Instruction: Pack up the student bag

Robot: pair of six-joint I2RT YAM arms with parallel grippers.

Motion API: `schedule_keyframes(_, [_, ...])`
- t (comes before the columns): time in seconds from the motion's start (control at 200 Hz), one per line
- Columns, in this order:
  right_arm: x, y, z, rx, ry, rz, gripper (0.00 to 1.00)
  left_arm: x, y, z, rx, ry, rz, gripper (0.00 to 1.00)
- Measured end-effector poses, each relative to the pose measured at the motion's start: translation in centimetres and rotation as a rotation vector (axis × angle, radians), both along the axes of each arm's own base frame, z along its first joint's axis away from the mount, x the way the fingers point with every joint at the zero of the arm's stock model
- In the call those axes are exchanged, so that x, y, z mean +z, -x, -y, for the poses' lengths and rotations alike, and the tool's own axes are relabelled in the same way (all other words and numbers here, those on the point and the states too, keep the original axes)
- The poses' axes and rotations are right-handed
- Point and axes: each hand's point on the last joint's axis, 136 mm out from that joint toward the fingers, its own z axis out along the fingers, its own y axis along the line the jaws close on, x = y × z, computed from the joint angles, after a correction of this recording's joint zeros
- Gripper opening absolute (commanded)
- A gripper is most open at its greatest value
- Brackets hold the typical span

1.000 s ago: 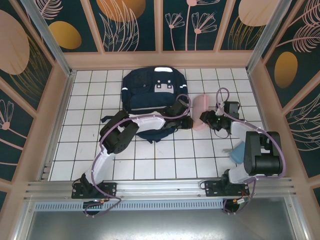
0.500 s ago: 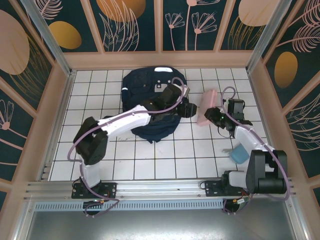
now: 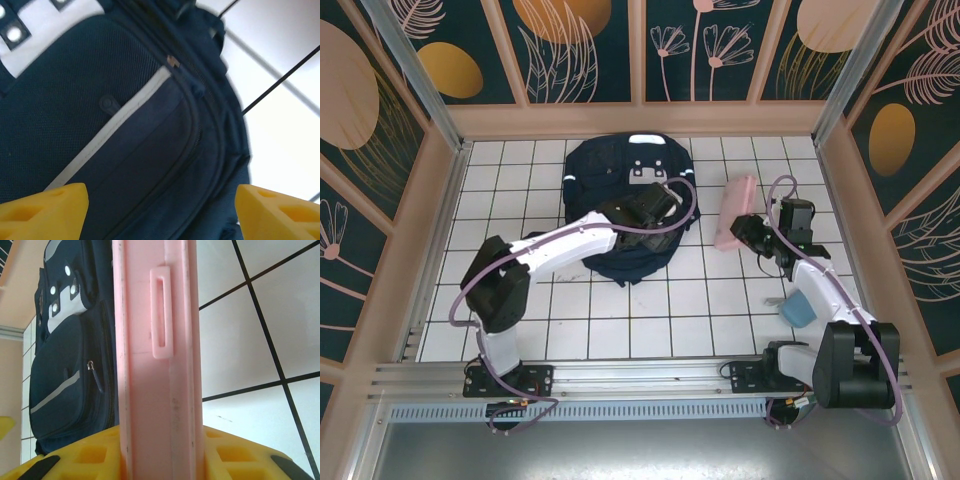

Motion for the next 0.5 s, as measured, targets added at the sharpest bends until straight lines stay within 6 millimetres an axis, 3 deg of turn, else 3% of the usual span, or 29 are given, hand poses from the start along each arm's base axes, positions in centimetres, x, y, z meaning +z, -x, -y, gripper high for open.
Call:
schedule_keyframes(0.205, [0.2, 0.2, -0.1, 0.004, -0.006, 0.0, 0.17, -4.2, -1.0, -2.0, -0.004, -0.14, -0.057, 0.65])
schedule_keyframes(0.345, [0.8, 0.3, -0.2, 0.009, -0.015, 0.015, 0.17, -4.4, -2.4, -2.6, 0.019, -0.168, -0.056, 0.59])
schedule_keyframes(0.5, [0.8, 0.4, -0.4, 0.01, -0.024, 0.01, 0.17, -3.8, -2.8, -2.4, 0.023, -0.197, -0.039, 0.45])
